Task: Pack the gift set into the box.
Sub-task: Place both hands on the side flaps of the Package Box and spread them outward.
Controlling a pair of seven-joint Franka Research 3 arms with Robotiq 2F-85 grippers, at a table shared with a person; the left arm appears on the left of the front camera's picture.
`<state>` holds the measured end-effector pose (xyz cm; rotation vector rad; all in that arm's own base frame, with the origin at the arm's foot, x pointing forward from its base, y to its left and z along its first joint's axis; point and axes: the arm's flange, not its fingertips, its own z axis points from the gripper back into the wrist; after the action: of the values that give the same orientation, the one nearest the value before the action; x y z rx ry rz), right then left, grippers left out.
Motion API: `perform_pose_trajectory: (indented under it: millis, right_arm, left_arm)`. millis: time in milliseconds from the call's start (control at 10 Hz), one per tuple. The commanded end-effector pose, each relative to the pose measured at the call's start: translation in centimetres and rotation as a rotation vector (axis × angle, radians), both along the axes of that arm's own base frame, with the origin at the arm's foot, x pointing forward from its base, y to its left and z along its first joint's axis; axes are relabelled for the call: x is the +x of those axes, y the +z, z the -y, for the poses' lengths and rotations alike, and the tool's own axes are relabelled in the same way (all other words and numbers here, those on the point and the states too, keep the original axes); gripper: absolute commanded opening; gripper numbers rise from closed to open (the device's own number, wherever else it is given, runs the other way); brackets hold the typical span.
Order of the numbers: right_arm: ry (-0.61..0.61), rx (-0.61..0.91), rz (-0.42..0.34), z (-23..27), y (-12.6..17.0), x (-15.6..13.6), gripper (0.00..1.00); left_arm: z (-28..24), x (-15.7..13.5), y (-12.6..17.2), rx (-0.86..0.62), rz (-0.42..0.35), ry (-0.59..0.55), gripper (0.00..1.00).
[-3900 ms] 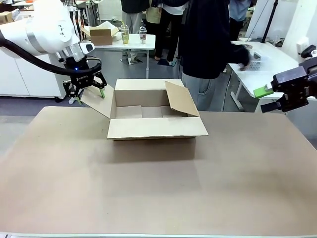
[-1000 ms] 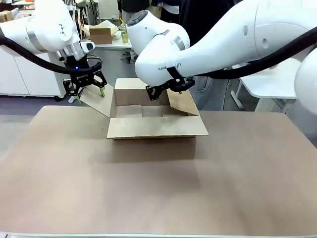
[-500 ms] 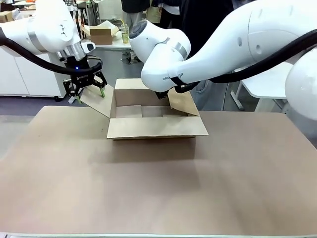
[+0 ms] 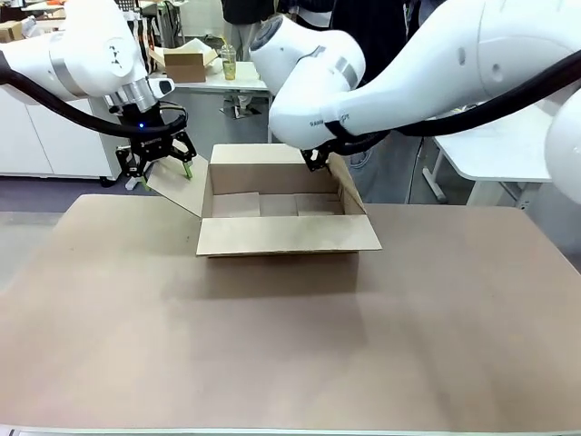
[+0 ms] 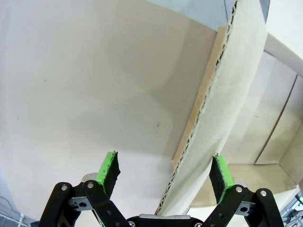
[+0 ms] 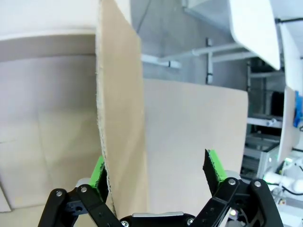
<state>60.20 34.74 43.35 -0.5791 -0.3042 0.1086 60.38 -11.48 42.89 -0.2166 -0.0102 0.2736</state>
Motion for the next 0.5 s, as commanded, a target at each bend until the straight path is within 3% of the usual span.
perform_pose_trajectory:
  millis: [0, 200, 400]
  right_arm:
    - [-0.022, 0.075, -0.088, 2.7, 1.3, -0.3, 1.0]
    - [-0.113, 0.202, -0.25, 5.3, 2.3, 0.3, 1.0]
    - [-0.16, 0.235, -0.223, 7.1, 3.4, -0.2, 1.0]
  left_arm:
    - [-0.1, 0.0, 0.2, 0.019, -0.001, 0.012, 1.0]
    - [-0.1, 0.0, 0.2, 0.019, -0.001, 0.012, 1.0]
    - [-0.1, 0.0, 0.2, 0.019, -0.001, 0.012, 1.0]
